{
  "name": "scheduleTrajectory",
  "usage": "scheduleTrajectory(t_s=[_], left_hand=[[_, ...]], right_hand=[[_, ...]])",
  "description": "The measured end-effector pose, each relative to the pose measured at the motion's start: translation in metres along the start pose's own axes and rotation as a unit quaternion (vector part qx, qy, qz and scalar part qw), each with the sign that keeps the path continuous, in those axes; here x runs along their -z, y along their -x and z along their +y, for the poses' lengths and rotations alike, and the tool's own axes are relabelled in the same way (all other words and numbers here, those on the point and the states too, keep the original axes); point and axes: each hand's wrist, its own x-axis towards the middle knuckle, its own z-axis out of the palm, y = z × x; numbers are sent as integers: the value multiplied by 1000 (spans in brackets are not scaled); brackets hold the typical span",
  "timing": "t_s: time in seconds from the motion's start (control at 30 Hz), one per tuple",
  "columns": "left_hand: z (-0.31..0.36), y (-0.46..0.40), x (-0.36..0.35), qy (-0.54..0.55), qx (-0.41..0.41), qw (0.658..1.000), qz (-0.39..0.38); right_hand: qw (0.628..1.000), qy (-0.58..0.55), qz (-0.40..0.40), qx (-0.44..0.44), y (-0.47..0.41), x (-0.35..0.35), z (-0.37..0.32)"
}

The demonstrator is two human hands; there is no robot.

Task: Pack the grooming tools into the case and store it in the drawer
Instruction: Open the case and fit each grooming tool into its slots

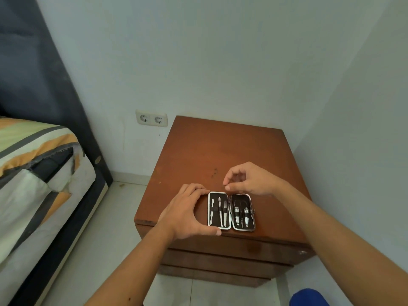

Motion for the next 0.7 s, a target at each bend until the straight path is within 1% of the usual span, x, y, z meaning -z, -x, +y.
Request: scheduleTrajectory(t_s=[0.13, 0.3, 0.43, 0.53, 0.7], left_hand=[[-1, 1, -1, -2, -1, 1000, 3], [-1, 0, -2, -3, 0, 1000, 3], [-1, 0, -2, -6, 1, 1000, 1], [-2, 0, -2, -6, 0, 1000, 3], [-2, 0, -3, -6, -3, 1000, 7]], right_hand=[[1000, 13, -20, -1, 3, -1, 4], [997, -72, 0, -31, 7, -2, 7], [994, -96, -10, -45, 4, -4, 12], [997, -54, -22, -50, 1, -5, 9], [996, 59, -53, -45, -11, -6, -6]])
